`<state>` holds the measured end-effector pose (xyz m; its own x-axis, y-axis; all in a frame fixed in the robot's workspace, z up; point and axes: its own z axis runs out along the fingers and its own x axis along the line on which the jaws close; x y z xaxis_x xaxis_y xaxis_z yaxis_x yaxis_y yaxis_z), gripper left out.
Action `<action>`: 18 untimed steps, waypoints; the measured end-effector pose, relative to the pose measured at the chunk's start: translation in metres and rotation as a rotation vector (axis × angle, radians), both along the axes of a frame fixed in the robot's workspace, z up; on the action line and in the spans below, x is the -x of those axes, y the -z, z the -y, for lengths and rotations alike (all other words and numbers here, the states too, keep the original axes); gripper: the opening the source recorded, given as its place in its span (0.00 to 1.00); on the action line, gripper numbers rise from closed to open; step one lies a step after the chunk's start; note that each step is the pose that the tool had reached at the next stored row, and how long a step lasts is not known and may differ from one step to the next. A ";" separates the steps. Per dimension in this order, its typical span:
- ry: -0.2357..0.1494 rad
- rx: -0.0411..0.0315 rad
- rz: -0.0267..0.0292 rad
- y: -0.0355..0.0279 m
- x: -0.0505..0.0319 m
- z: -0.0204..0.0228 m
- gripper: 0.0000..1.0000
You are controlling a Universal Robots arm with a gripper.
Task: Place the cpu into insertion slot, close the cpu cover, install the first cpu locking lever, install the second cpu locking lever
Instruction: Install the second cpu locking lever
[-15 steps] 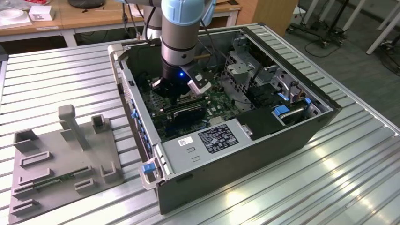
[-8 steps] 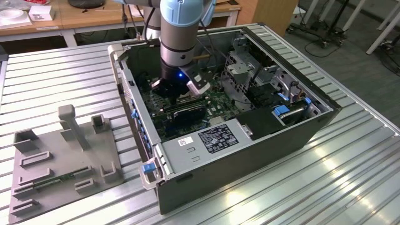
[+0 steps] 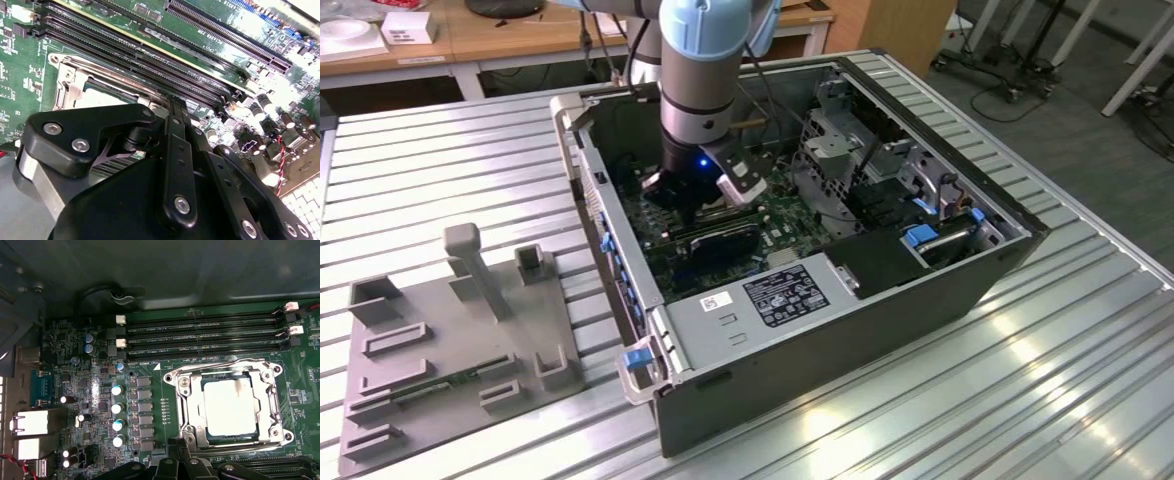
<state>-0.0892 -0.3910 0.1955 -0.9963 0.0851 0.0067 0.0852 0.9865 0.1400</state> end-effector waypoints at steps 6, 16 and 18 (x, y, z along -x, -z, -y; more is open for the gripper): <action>0.000 0.0000 0.0000 0.0008 0.0001 0.0000 0.11; 0.000 0.0034 0.0000 0.0006 -0.0003 0.0001 0.11; 0.000 0.0035 -0.0008 -0.0002 -0.0007 0.0001 0.11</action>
